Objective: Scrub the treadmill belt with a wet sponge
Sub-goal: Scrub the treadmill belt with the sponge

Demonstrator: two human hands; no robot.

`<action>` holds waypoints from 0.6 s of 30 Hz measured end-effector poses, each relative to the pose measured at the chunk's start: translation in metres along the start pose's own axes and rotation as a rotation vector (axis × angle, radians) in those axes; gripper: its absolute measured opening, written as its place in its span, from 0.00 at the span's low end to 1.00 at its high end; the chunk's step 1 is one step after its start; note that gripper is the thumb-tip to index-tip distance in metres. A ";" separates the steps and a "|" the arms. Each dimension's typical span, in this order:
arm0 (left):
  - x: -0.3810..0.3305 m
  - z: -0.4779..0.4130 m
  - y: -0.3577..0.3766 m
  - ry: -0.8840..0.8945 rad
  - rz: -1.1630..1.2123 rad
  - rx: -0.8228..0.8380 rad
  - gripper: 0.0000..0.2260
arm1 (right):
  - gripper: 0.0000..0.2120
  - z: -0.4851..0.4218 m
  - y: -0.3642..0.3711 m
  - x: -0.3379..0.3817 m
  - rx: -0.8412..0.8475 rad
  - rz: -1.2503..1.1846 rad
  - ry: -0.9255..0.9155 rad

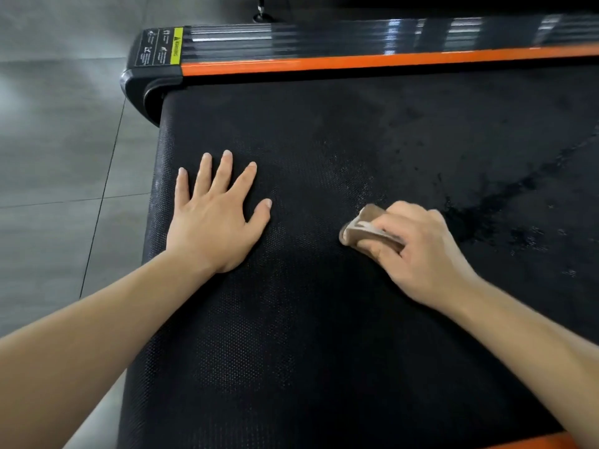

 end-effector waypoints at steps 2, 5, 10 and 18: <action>0.000 0.000 0.000 0.000 -0.005 0.004 0.34 | 0.14 -0.017 -0.005 -0.023 -0.052 0.068 0.032; -0.001 0.000 -0.001 0.000 -0.004 0.010 0.34 | 0.14 -0.039 -0.015 -0.055 -0.166 0.212 0.219; 0.000 0.001 -0.001 -0.005 -0.012 0.011 0.34 | 0.14 0.016 -0.002 -0.005 -0.041 0.070 0.037; 0.001 0.001 -0.005 -0.019 0.054 -0.009 0.32 | 0.11 0.004 -0.016 -0.028 -0.122 0.138 0.173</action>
Point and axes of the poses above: each hand's wrist, its own z-axis away from the middle knuckle, its own y-axis out of the palm, x = y × z, the point moved 6 cm from there along -z, towards the middle knuckle, and after that the axes turned 10 degrees about -x, right-handed, at the moved point
